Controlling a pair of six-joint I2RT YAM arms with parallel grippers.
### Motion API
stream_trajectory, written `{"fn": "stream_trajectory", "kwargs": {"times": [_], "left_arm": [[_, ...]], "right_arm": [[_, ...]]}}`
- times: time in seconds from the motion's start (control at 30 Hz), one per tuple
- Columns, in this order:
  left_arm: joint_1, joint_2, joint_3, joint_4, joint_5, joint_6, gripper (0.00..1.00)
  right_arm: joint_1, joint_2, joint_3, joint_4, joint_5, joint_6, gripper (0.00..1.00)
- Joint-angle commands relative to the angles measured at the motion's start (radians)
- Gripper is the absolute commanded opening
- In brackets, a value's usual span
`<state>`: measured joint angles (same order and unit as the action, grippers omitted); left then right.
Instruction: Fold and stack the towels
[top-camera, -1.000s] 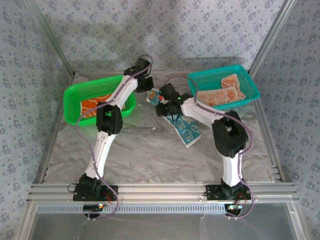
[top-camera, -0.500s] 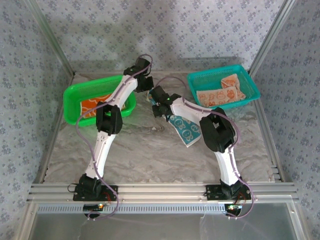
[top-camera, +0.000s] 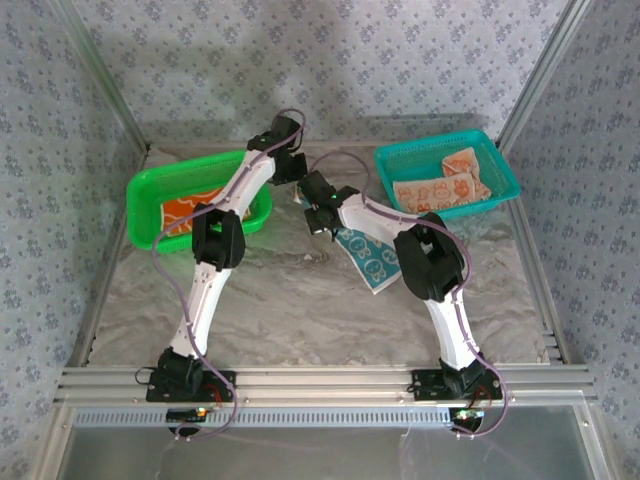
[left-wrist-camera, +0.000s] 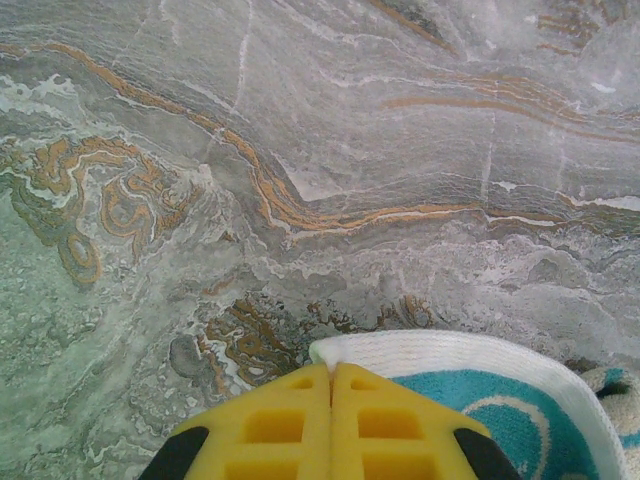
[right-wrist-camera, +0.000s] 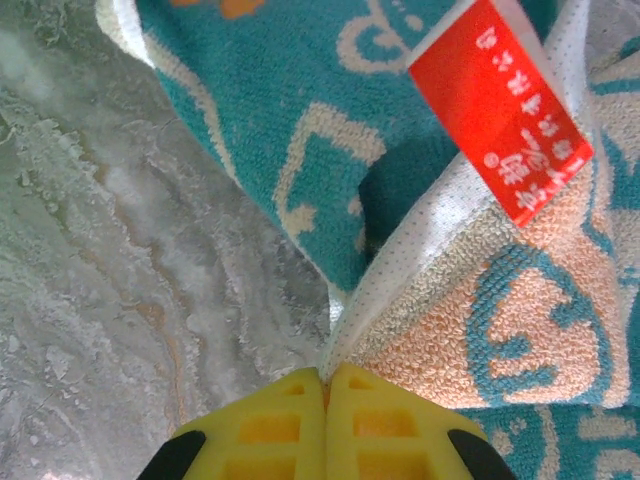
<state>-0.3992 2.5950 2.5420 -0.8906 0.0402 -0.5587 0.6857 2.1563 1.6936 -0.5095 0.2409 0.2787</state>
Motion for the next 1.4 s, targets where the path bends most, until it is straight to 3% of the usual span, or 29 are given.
{"fn": "stream_trajectory", "kwargs": {"times": [0.0, 0.2, 0.47, 0.63, 0.87, 1.1, 1.37], "left_arm": [[0.001, -0.066, 0.008, -0.033, 0.004, 0.008, 0.0], [-0.011, -0.163, -0.011, -0.078, -0.036, 0.028, 0.0], [-0.027, -0.401, -0.145, -0.054, -0.061, 0.064, 0.0], [-0.049, -0.551, -0.224, -0.024, -0.044, 0.111, 0.0], [-0.052, -0.798, -0.457, 0.109, 0.025, 0.113, 0.0], [-0.076, -0.932, -0.508, 0.135, 0.014, 0.103, 0.0], [-0.115, -1.03, -0.55, 0.192, -0.059, 0.099, 0.0]], "right_arm": [[-0.016, -0.101, -0.042, 0.006, 0.048, -0.006, 0.0], [-0.052, -0.302, -0.151, 0.035, 0.076, -0.02, 0.0], [-0.1, -0.522, -0.191, 0.012, 0.138, -0.076, 0.0], [-0.091, -0.641, -0.204, 0.061, 0.22, -0.105, 0.0], [-0.08, -0.755, -0.169, 0.089, 0.224, -0.106, 0.0], [-0.112, -0.77, -0.126, 0.115, 0.121, -0.198, 0.0], [-0.257, -0.799, -0.094, 0.151, -0.215, -0.254, 0.0]]}}
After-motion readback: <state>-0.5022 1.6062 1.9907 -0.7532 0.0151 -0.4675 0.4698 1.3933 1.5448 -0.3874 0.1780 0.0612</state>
